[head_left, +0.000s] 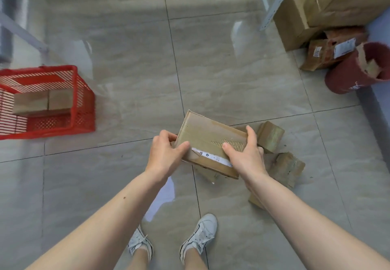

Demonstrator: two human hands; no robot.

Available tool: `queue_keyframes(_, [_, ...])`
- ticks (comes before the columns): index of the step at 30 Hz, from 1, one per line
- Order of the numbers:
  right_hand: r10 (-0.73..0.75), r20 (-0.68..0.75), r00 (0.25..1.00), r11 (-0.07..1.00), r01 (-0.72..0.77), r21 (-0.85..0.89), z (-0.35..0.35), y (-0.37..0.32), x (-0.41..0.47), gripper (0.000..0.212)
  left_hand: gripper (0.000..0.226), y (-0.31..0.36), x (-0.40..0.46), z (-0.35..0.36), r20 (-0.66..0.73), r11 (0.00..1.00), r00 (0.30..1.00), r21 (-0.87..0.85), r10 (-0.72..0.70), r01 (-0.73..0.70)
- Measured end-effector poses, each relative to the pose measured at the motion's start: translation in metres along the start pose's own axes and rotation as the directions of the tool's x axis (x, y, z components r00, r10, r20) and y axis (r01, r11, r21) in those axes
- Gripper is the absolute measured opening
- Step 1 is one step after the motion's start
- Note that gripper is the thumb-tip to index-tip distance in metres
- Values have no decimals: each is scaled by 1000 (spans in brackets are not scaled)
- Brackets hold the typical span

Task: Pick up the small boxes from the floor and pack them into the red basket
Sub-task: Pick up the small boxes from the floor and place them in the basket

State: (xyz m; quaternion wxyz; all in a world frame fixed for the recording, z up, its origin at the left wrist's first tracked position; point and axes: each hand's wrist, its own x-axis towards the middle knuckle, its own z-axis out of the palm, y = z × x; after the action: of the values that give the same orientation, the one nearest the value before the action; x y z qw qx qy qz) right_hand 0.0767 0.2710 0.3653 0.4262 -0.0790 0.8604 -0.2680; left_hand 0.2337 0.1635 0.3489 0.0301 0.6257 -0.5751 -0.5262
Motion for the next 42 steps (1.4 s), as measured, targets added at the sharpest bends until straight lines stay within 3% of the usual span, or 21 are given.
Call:
queue_keyframes(5, [-86,24,996,995,87,-52,79,-42,-28,88,30,-37,3,-85,-90,991,995,-129,-45,33])
queue_keyframes(17, [-192,110,975,975,203,-91,289,-146,-111,95,33,-139,28,-306,-265,968,954,-238,-142,78])
queue_keyframes(24, [-239,175,955,954,265,-144,378,-199,-121,84,29,-175,63,-385,-309,940,922,-313,-234,133])
queue_keyframes(29, [-239,214,947,950,274,-150,439,-240,-109,75,15,-188,106,-437,-321,927,901,-326,-293,186])
queue_keyframes(34, [-234,258,937,941,285,-184,493,-294,-95,68,17,-192,152,-486,-316,906,881,-353,-352,235])
queue_keyframes(42, [-198,298,934,945,263,-196,587,-347,-91,61,10,-231,207,-559,-331,879,869,-428,-367,209])
